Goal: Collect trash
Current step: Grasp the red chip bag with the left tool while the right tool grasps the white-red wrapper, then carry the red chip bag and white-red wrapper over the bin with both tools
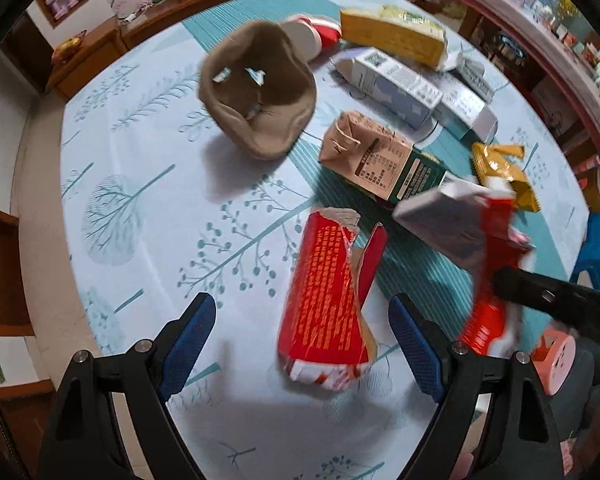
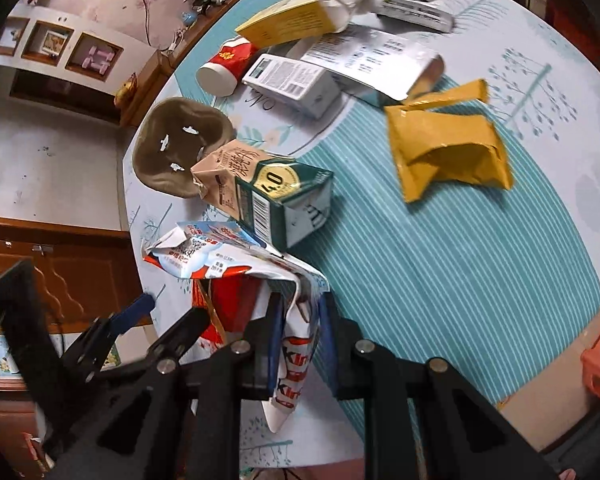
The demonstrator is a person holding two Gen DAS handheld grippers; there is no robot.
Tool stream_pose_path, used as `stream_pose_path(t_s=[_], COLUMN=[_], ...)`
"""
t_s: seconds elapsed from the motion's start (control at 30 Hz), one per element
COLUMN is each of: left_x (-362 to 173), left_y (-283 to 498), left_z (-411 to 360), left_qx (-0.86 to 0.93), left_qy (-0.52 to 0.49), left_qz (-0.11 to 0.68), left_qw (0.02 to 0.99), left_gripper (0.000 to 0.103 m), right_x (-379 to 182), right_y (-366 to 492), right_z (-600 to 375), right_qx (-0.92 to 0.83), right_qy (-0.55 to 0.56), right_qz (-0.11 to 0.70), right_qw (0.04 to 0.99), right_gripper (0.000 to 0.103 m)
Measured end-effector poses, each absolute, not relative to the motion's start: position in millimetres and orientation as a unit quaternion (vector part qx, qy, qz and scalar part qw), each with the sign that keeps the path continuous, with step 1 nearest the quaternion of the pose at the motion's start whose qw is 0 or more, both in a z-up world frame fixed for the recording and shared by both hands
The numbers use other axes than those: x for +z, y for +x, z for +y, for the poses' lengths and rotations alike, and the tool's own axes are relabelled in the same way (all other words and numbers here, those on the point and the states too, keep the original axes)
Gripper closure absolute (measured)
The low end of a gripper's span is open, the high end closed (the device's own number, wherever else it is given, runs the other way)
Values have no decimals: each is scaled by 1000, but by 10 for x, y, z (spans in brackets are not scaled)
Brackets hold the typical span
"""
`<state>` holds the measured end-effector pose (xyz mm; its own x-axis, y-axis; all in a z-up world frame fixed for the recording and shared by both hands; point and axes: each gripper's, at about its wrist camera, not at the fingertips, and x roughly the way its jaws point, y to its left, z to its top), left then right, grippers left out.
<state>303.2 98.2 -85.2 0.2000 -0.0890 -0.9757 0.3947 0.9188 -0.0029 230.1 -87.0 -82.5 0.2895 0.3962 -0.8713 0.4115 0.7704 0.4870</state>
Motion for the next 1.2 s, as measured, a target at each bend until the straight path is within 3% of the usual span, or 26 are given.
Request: stream_pose_path(t_s=[0.2,0.27,0.3,0.33,0.67,1.2], left_x=[-1118,-1186,-1228,-1258,-1104,-182], left_y=[3091,3100,3112,3129,2894,2109], left_z=[818,796,795,800,887,879], left_qx=[-147,-143,-146,-148,-146,-157], left_qy=[163,167,162,155,126,99], left_qz=[622,626,634,643,638,593], left_qw=[751,748,742,735,745,783], left_gripper=[16,31,46,53,57,57], right_x=[-808,-816,-819,-823,-814,-398], right_y=[2120,2047,2023,1998,1775,1499], right_z=[-895,-907,-912,-916,-1038,-1263], right_qx=[1,3,4,4,1,34], right_qy=[334,334,333,333,341,339], right_qz=[598,600,601,601,595,563], right_qw=[729,727,727,727,727,753], right_gripper=[85,85,85,85,86,86])
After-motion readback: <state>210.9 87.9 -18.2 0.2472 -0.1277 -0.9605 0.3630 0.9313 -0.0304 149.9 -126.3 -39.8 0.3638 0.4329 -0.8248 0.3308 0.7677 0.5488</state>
